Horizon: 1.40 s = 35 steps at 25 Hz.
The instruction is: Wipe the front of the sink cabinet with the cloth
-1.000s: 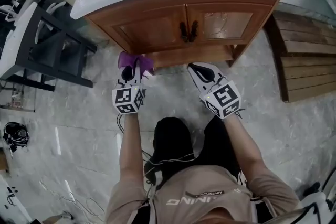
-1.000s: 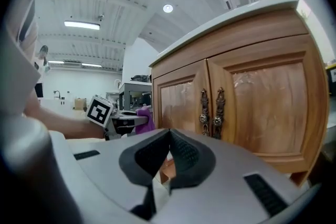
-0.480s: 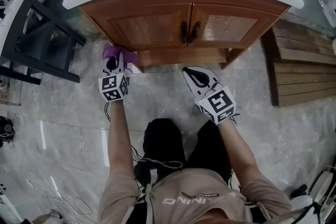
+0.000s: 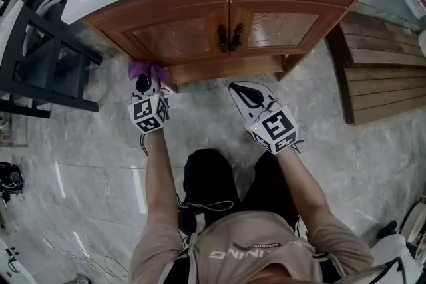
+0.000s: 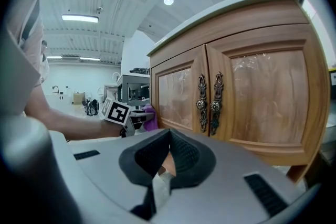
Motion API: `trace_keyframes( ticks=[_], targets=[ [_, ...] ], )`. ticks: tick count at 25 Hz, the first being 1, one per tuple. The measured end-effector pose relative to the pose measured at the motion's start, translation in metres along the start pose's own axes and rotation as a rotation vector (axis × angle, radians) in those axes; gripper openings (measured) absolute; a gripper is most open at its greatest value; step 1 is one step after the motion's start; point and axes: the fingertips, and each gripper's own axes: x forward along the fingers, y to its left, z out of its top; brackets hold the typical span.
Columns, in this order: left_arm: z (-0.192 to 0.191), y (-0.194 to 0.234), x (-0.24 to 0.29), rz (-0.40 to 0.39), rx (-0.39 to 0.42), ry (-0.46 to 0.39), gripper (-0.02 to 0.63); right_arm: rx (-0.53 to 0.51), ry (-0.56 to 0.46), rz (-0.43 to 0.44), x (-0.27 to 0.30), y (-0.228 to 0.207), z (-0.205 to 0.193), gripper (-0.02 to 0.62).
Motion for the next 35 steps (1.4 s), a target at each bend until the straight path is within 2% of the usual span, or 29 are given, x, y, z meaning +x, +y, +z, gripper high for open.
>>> trace_keyframes(
  ticks=[5, 9, 17, 22, 26, 31, 35],
  targets=[
    [0.007, -0.045, 0.013, -0.065, 0.026, 0.0, 0.037, -0.009, 0.0, -0.014, -0.01, -0.001, 0.002, 0.011],
    [0.01, -0.06, 0.017, -0.056, -0.027, -0.022, 0.037, -0.004, -0.001, -0.049, -0.024, -0.011, 0.0, 0.011],
    [0.018, -0.134, 0.028, -0.196, 0.009, -0.029, 0.037, 0.024, -0.004, -0.11, -0.049, -0.023, -0.009, 0.011],
    [0.024, -0.187, 0.033, -0.315, 0.015, -0.027, 0.037, 0.035, -0.011, -0.147, -0.066, -0.032, -0.012, 0.011],
    [0.026, -0.204, 0.032, -0.334, -0.006, -0.026, 0.037, 0.042, -0.016, -0.168, -0.077, -0.034, -0.014, 0.011],
    [0.032, -0.24, 0.026, -0.417, 0.062, -0.036, 0.037, 0.053, -0.022, -0.193, -0.087, -0.038, -0.014, 0.011],
    [0.043, -0.266, 0.031, -0.458, 0.046, -0.041, 0.037, 0.051, -0.03, -0.209, -0.093, -0.038, -0.013, 0.011]
  ],
)
